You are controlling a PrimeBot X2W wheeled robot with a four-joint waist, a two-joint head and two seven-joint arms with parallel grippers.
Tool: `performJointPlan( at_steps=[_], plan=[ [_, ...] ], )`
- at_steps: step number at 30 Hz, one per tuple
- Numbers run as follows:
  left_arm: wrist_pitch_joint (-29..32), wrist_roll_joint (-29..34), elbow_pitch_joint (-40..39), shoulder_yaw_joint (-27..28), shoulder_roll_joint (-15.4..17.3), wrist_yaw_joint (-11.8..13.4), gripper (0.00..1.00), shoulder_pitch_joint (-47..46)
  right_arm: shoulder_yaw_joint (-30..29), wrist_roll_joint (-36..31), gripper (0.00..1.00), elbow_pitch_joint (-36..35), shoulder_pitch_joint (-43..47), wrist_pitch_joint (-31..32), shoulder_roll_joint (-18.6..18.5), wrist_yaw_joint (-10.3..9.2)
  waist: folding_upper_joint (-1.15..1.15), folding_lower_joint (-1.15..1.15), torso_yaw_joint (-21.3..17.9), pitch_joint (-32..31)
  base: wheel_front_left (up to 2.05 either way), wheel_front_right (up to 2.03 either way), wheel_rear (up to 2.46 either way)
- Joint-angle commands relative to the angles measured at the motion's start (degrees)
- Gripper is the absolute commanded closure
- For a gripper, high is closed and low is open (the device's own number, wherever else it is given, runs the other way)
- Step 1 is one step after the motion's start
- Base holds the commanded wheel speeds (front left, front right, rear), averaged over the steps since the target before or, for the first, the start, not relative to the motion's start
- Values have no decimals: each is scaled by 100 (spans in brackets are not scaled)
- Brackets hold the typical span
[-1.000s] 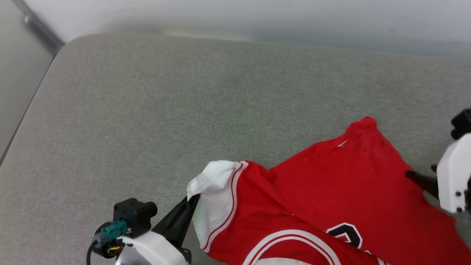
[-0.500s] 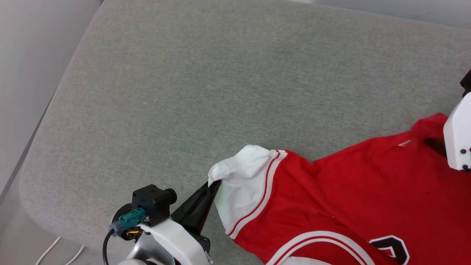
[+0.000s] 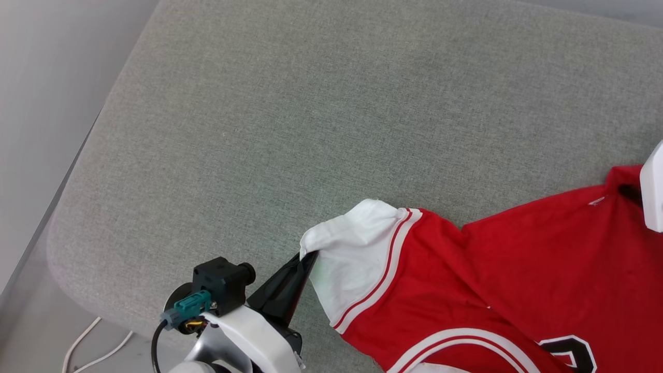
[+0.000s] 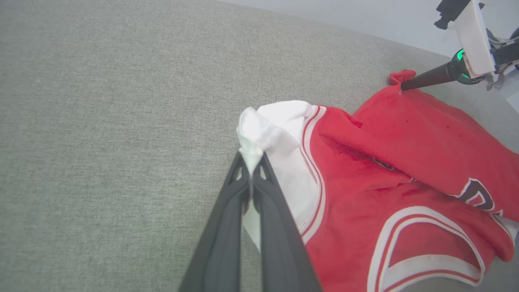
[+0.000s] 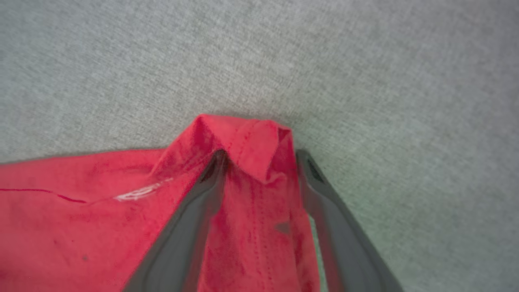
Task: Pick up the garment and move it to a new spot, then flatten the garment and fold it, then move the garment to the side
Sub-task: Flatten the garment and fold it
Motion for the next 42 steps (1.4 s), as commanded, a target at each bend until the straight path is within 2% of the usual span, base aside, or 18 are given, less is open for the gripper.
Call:
performJointPlan(
  at_steps=[1, 8, 14, 22, 25, 30, 42],
  plan=[
    [-16, -5, 16, 7, -17, -13, 100, -51, 170, 57, 100, 334, 330, 61, 125, -2, 0, 0, -11, -14, 0, 0, 0],
    [44, -15, 4, 18, 65, -3, 100, -68, 303, 150, 100, 391, 283, -262, 92, -2, 0, 0, -146, -221, 0, 0, 0],
    [-6, 8, -99, 132, 178, 104, 100, 3, 407, 328, 100, 321, 62, -863, 81, -2, 0, 0, -433, -589, 0, 0, 0],
    [-9, -28, -451, 494, 393, 363, 100, 27, 745, 803, 100, -94, 37, -1816, -354, -2, 0, 0, -984, -1219, 0, 0, 0],
    [109, 37, -607, 551, 510, 413, 100, -103, 862, 838, 100, -411, 168, -1947, -611, -2, 0, 0, -1158, -1394, 0, 0, 0],
    [202, 125, -912, 753, 643, 531, 100, -365, 699, 922, 100, -1039, 309, -2215, -724, -3, 0, 0, -1480, -1672, 0, 0, 0],
    [243, 240, -1656, 1618, 977, 909, 100, -1059, -29, 705, 100, -2695, 539, -2484, -177, -3, 0, 0, -2292, -2103, 0, 0, 0]
  ],
)
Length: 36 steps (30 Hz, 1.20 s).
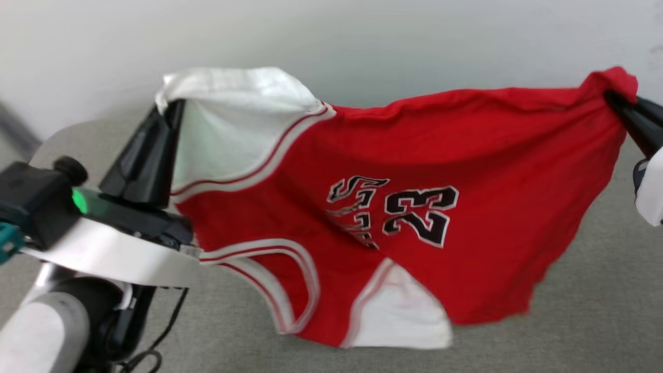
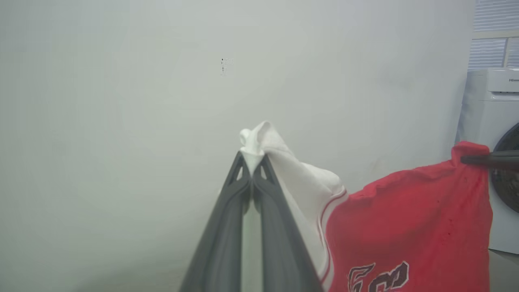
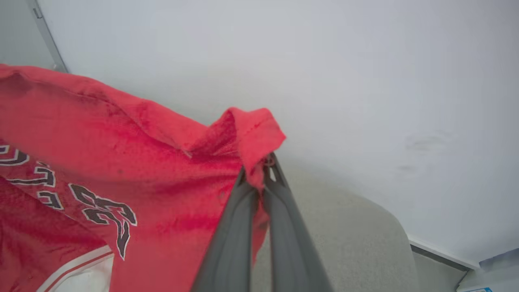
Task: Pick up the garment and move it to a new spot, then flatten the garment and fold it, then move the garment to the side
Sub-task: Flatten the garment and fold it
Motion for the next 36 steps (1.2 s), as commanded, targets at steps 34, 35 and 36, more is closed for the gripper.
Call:
performJointPlan(
  at_steps=[34, 35, 36],
  plan=[
    [453, 29, 1514, 850, 732, -886, 100, -5267, -108, -505, 100, -506, -3008, -600, 110, -4, 0, 0, -650, 2426, 0, 0, 0],
    [405, 69, 1738, 794, 688, -954, 100, -5546, -52, -560, 100, -378, -3212, -687, 91, -4, 0, 0, -632, 2549, 0, 0, 0],
    [348, 130, 2003, 726, 629, -1021, 100, -5850, 1, -606, 100, -226, -3432, -769, 81, -4, 0, 0, -611, 2669, 0, 0, 0]
  ],
)
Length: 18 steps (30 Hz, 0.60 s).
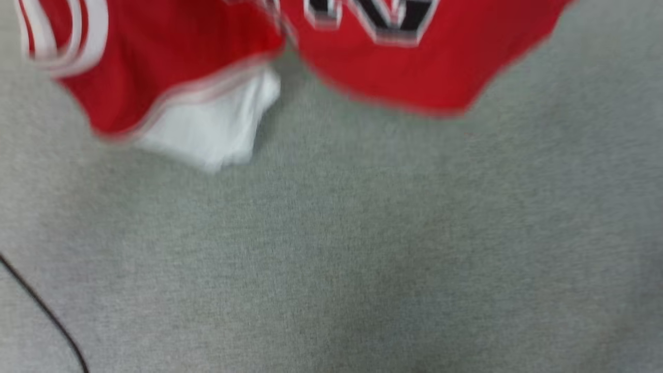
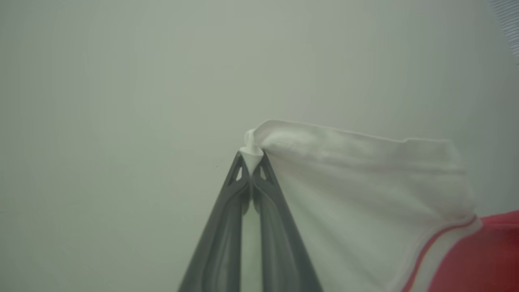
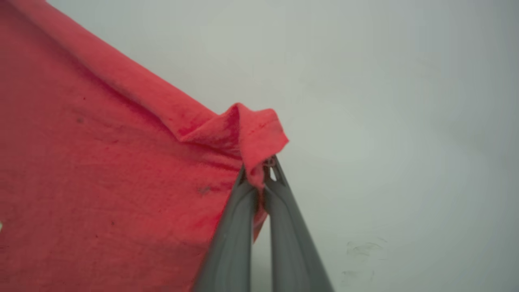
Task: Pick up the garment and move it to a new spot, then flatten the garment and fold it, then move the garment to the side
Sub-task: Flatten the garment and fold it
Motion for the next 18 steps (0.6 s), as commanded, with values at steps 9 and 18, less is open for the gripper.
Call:
performJointPlan(
  at_steps=[9, 18],
  plan=[
    [-759, 538, 2145, -428, -539, -413, 100, -2137, 328, -528, 100, 1878, -1873, -1037, 283, -5, 0, -1, 206, 1169, 0, 0, 0],
    [-1580, 649, 3640, -732, -1030, -636, 100, -2328, 672, -990, 100, 3482, -2316, -2165, 800, -5, 0, -1, 349, 1424, 0, 0, 0]
  ],
)
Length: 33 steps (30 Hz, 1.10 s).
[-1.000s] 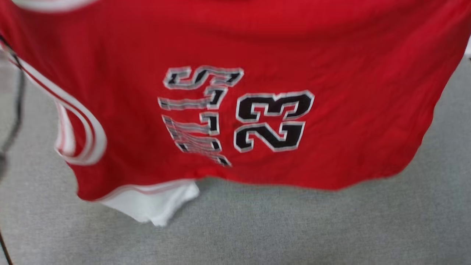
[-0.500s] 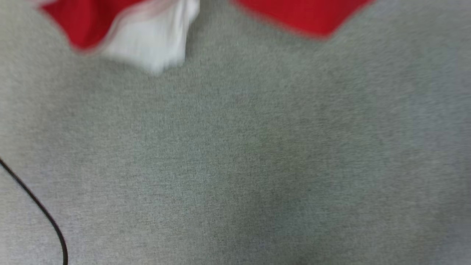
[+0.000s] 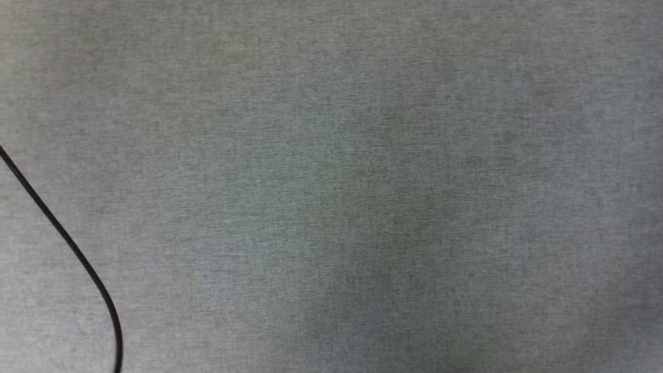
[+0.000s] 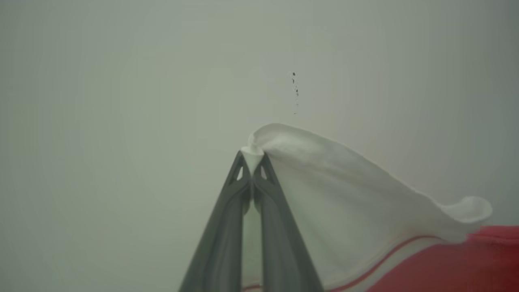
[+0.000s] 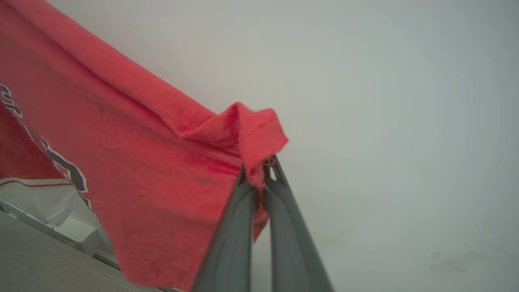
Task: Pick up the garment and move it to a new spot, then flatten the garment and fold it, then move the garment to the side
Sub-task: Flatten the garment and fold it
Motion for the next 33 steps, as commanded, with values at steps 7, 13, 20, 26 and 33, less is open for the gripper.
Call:
performJointPlan(
  at_steps=[7, 13, 20, 26, 33],
  plan=[
    [-516, -139, 497, -264, -416, -91, 100, 1337, 382, -27, 100, 809, 618, -503, 184, -5, 0, -2, 206, -291, 0, 0, 0],
    [-708, -285, 424, -382, -829, 23, 100, 3007, 743, 368, 100, 1149, 1647, -692, 49, -5, 0, -2, 405, -855, 0, 0, 0],
    [-657, -453, -197, -503, -900, 116, 100, 4928, 1233, 1161, 100, 1208, 2940, -582, -176, -5, 0, -2, 525, -1613, 0, 0, 0],
    [-140, -544, -987, -688, -458, 320, 100, 6463, 1636, 1778, 100, 1099, 3900, -429, -387, -5, 0, -2, 576, -2192, 0, 0, 0],
    [436, -841, -2085, -714, 88, 698, 100, 8187, 1859, 2340, 100, 932, 4829, -439, -644, -5, 0, -2, 604, -2759, 0, 0, 0]
  ],
)
